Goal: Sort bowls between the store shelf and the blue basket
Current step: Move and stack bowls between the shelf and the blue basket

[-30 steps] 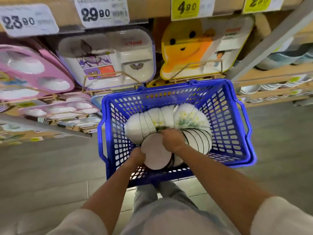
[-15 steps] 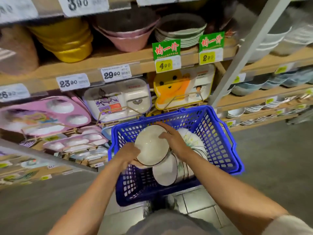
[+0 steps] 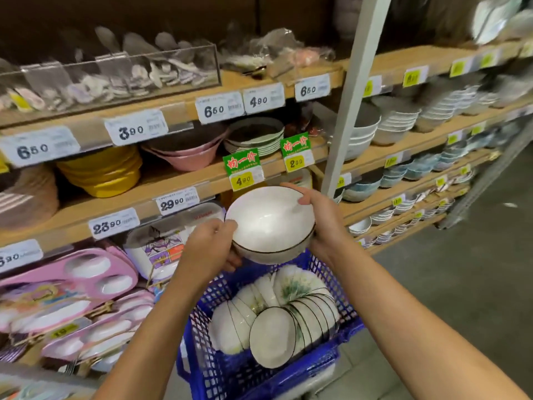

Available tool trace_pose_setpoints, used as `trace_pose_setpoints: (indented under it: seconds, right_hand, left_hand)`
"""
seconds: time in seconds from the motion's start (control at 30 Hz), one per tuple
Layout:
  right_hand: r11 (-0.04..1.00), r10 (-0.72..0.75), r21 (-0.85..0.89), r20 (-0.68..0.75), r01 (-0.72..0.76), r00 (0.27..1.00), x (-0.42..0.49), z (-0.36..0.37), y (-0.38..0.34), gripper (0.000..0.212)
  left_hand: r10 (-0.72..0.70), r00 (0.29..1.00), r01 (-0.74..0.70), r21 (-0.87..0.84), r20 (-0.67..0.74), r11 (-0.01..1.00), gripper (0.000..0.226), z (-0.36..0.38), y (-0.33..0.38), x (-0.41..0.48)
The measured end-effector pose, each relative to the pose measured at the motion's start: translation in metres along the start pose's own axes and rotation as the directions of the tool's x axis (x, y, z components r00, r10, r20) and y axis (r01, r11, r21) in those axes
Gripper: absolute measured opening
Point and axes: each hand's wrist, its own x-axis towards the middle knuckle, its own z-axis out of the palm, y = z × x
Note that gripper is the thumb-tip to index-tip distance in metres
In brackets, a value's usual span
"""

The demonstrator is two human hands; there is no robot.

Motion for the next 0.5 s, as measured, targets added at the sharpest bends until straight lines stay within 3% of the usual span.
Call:
trace_pose_setpoints:
  seconds: [0.1, 0.23, 0.4, 0.5]
  right_hand:
    - [0.994, -0.066, 0.085, -0.04, 0.069, 0.997, -0.016, -0.012, -0.035, 0.048]
    - [0.985, -0.119, 0.117, -0.1, 0.13, 0.988, -0.04, -0.037, -0.082, 0.049]
    - [0.969, -0.173, 0.144, -0.185, 0.2, 0.968, -0.06, -0.088, -0.131, 0.05]
    - [0.97, -0.184, 0.125, -0.197, 0.211, 0.963, -0.066, -0.128, -0.16, 0.05]
  left_hand:
    - [0.107, 0.992, -0.113, -0.096, -0.061, 0.989, 0.026, 0.022, 0.034, -0.004]
    - [0.214, 0.976, -0.216, -0.395, -0.05, 0.893, 0.033, 0.071, 0.082, -0.014]
    - [0.228, 0.974, -0.177, -0.584, 0.015, 0.792, 0.054, 0.141, 0.131, -0.026]
    - [0.223, 0.975, -0.181, -0.616, -0.01, 0.767, 0.039, 0.188, 0.152, -0.029]
